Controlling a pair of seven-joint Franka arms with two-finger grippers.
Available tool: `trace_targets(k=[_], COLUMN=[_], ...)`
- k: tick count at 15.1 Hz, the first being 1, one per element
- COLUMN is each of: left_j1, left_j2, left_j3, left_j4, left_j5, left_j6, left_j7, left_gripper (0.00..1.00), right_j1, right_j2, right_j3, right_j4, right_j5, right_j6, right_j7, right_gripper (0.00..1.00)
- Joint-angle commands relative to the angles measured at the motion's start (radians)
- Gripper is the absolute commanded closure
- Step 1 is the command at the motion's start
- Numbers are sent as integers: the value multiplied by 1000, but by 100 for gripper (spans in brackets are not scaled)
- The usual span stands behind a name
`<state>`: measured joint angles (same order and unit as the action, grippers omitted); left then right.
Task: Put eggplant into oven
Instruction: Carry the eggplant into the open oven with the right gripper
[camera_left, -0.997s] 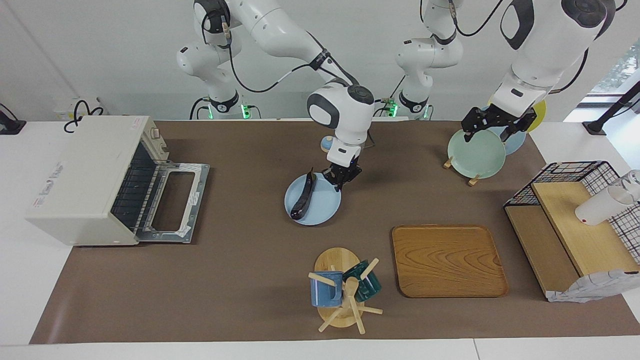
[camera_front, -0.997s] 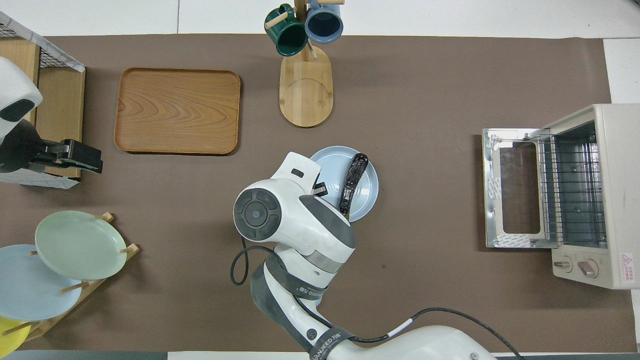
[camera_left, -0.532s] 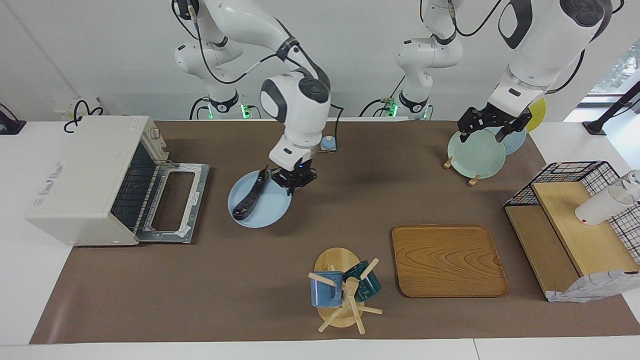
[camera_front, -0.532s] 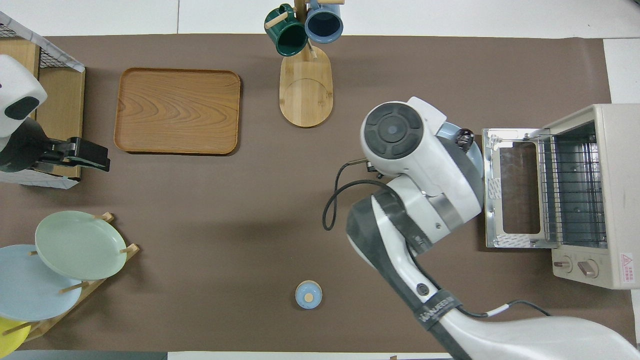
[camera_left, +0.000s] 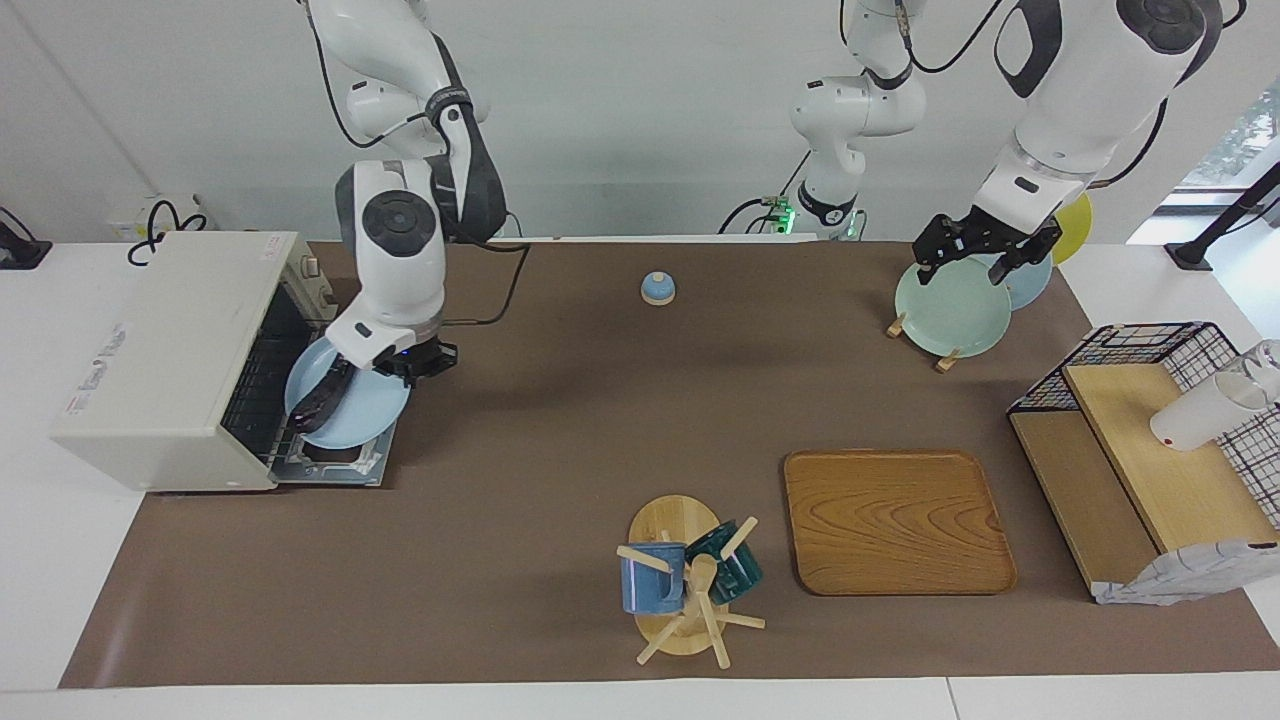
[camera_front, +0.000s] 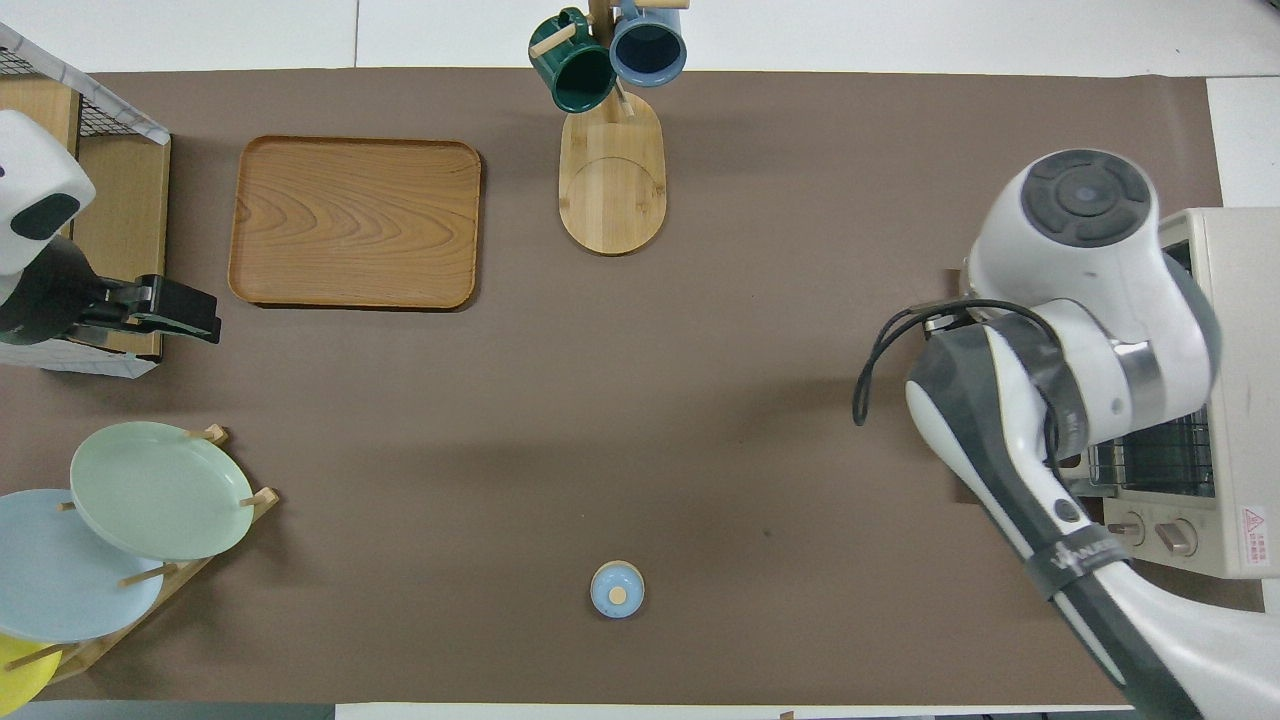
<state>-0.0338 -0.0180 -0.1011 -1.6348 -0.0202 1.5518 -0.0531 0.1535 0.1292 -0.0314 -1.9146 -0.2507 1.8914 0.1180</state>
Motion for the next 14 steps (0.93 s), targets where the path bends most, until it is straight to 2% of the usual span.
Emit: trace_targets(k=[1, 6, 8, 11, 14], left_j1=[-1, 8, 9, 11, 11], left_j2=[-16, -17, -17, -16, -17], left_j3=[1, 3, 3, 1, 4], left_j4=[-17, -19, -19, -17, -17], left_j5=[-9, -9, -9, -10, -10], left_j6=[5, 5, 7, 7, 10], left_j7=[-8, -13, -14, -14, -14], left_gripper=[0, 0, 0, 0, 0], right_j1=[-127, -186, -195, -207, -213], right_j2=[-74, -101, -105, -103, -99], right_j3=[19, 18, 19, 18, 21], right_j4=[-112, -228, -238, -239, -219], right_j5=[-10, 4, 5, 5, 5], right_j6=[52, 195, 201, 227, 207], right_j7=[-110, -166, -167, -228, -268], right_gripper=[100, 100, 100, 85, 75])
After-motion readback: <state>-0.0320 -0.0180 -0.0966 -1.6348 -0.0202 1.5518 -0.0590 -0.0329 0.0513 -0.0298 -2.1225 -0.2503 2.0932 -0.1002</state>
